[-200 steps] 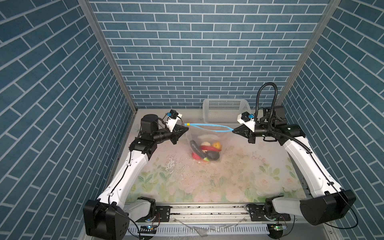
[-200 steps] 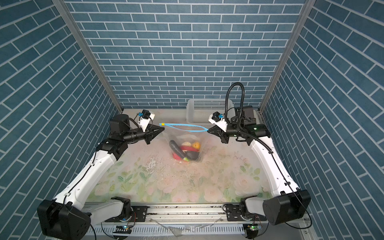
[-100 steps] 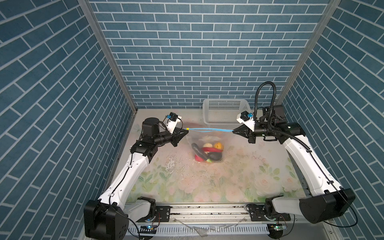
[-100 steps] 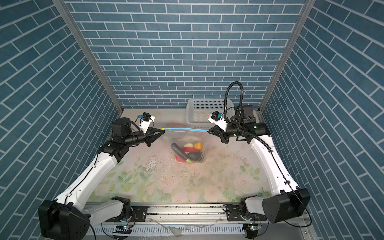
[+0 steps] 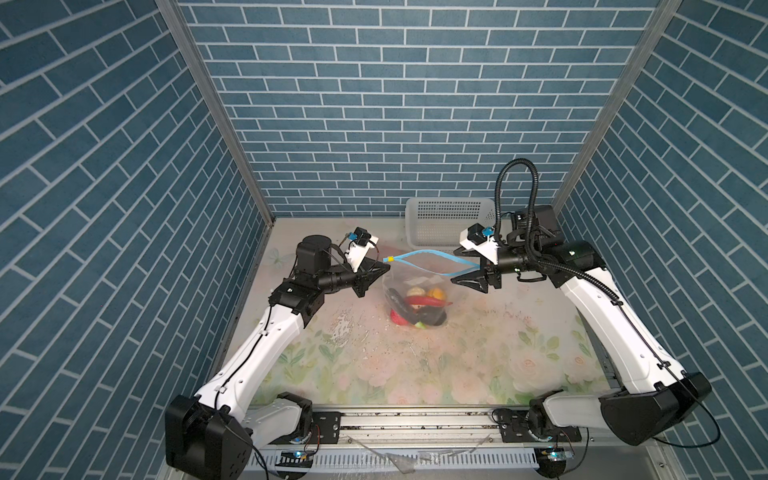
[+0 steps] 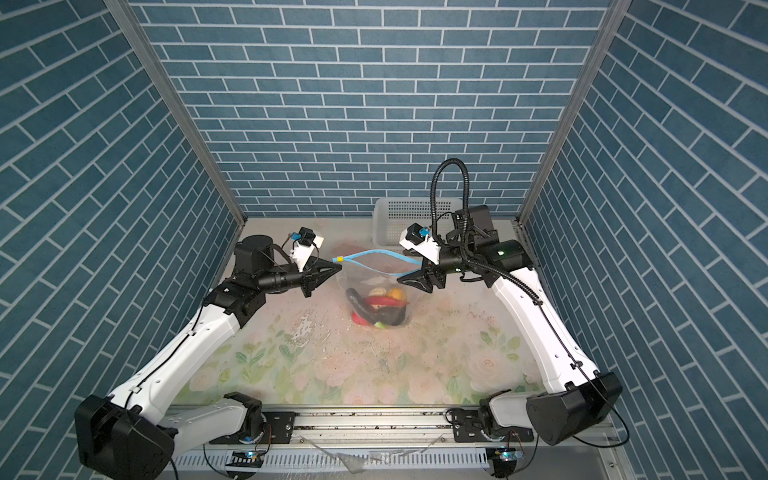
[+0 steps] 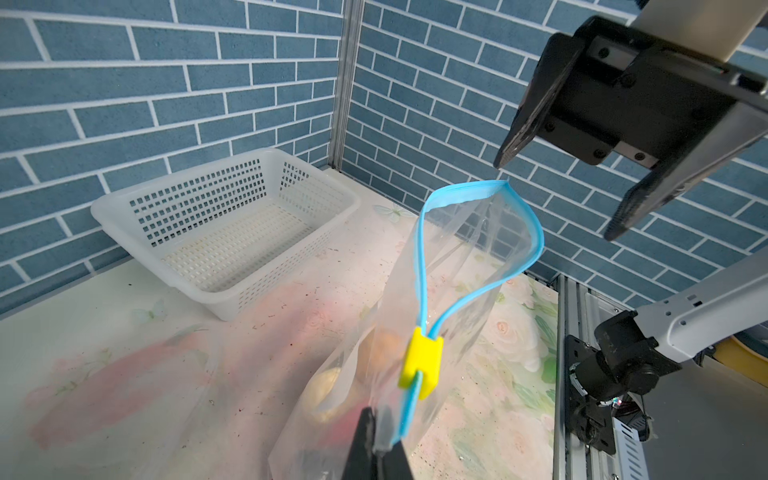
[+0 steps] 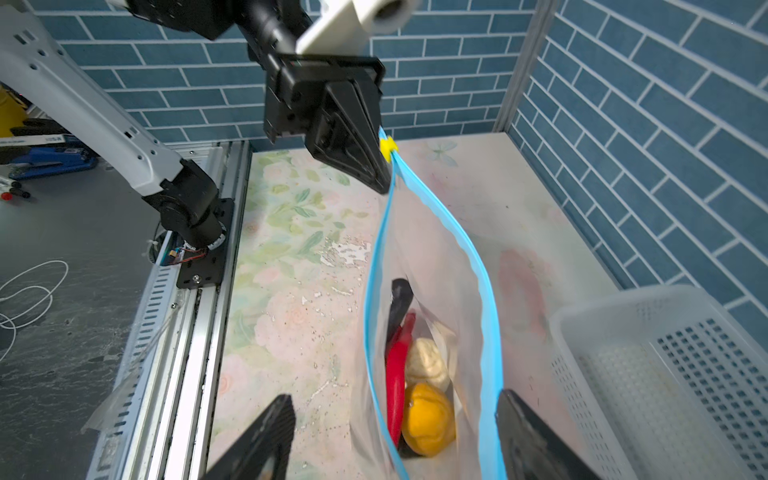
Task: Place the food in the zip-top bag and seal the zipper
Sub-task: 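Move the right gripper toward the left gripper to bring the zipper edges together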
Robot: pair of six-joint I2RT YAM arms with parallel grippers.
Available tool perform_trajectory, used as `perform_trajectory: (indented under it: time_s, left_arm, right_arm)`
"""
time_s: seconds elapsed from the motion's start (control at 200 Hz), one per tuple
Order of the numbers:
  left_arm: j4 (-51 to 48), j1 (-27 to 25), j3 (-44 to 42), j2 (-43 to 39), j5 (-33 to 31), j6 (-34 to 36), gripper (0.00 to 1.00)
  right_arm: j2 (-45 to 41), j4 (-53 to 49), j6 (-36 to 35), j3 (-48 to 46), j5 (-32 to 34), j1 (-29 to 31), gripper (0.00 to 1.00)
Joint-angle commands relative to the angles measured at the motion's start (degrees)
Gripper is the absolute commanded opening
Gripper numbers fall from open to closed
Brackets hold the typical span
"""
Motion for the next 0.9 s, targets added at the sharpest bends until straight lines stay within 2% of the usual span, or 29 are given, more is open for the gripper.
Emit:
perform_trajectory:
  time_s: [0.0,0.15,0.34,0.5,0.7,0.795,0.86,0.895]
  left_arm:
    - [-0.56,-0.55,1.22,-1.21,1.45,1.78,0.00]
    - [-0.95,-0.88,1.22,-1.65,2.01,1.82,0.00]
    - [-1.18,-1.43,1.04,-2.00,2.29,2.65,0.00]
    - [-1.72,-1.52,0.87,-2.92,2.33,3.34,0.00]
    - [-2.30,-1.44,0.34,-3.74,2.92,4.11,0.00]
    - [-2.45,-1.48,0.33,-3.73,3.21,4.50,0.00]
    - [-2.75,-1.52,0.71,-3.40,3.47,4.67,0.00]
    - [-3.07,-1.51,0.98,-3.22,3.89,4.80,0.02]
  right_arm:
    - [3.07,-3.43,-6.00,6.30,2.63,4.42,0.81]
    - [8.48,-5.77,-10.48,13.25,5.20,9.66,0.84]
    - [16.40,-8.92,-12.34,22.38,8.32,13.53,0.84]
    - [22.25,-13.06,-12.46,29.24,12.30,15.39,0.77]
    - [23.85,-16.16,-12.43,31.49,13.56,15.69,0.58]
    - [23.65,-16.20,-12.43,31.54,13.27,15.70,0.37]
    - [23.51,-16.17,-12.43,31.44,13.20,15.72,0.19]
    - [23.57,-16.21,-12.38,31.48,13.26,15.71,0.12]
